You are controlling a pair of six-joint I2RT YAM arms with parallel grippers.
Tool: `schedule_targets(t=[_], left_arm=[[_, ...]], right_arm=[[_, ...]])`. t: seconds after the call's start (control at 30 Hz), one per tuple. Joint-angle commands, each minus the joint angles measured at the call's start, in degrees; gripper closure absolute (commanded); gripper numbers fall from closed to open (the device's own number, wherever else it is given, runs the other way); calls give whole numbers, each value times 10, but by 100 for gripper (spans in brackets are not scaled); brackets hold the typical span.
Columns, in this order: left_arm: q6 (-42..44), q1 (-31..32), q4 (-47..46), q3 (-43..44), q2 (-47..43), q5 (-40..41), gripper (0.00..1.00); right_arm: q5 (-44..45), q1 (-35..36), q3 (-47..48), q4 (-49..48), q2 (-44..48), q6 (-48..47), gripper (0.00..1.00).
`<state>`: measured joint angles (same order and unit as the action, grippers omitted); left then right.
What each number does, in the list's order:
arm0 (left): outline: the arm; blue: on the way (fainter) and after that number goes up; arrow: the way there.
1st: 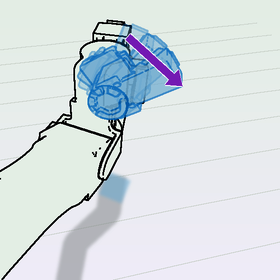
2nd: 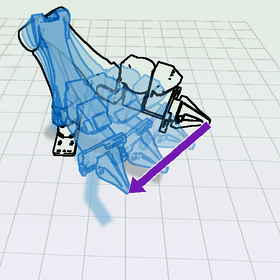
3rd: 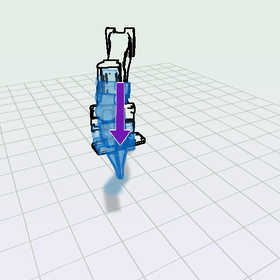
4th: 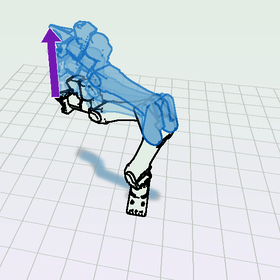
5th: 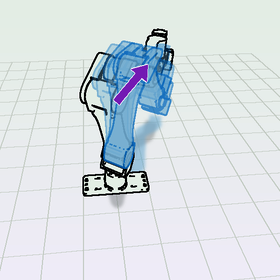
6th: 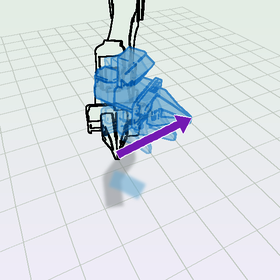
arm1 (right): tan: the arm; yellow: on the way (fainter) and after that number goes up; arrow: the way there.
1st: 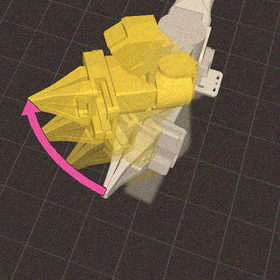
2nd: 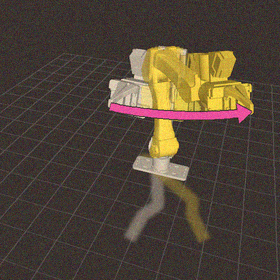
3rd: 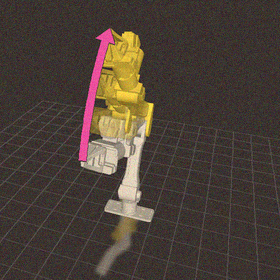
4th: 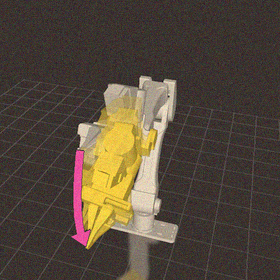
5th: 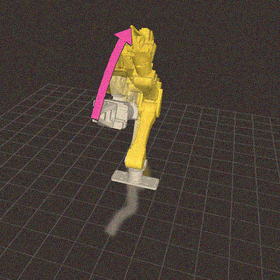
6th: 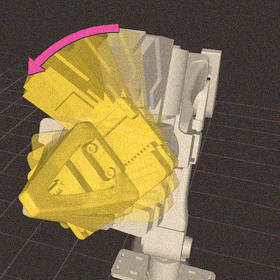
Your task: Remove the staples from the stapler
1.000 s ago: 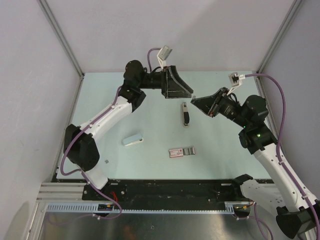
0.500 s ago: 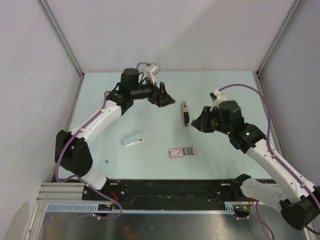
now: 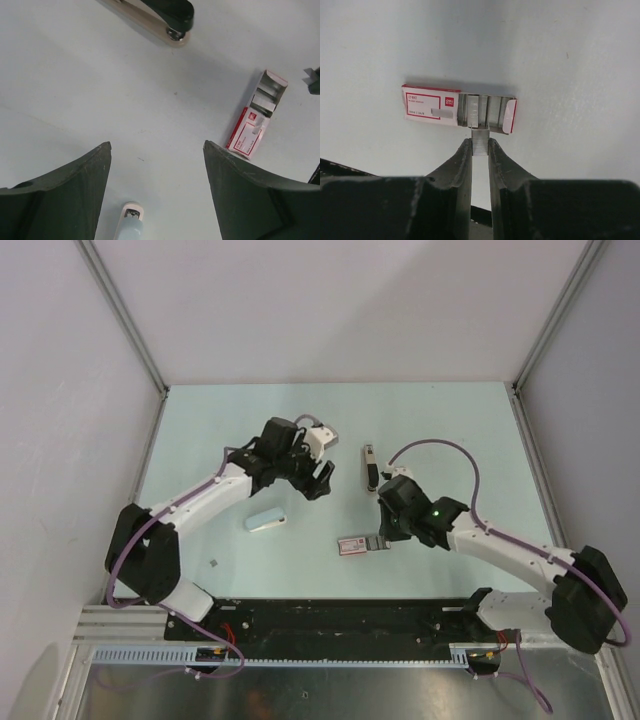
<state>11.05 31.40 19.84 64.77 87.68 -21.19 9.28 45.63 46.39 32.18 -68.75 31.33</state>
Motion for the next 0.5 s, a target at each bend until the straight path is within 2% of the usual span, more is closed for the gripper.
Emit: schedule_targets(t=[0.0,0.47], left_arm=[[85,31,1,-18,-29,25,22],[84,48,2,-38,-36,20,25]], right_arm=[[43,26,0,-37,-36,16,92],[43,36,-5,-69,-118,15,92]])
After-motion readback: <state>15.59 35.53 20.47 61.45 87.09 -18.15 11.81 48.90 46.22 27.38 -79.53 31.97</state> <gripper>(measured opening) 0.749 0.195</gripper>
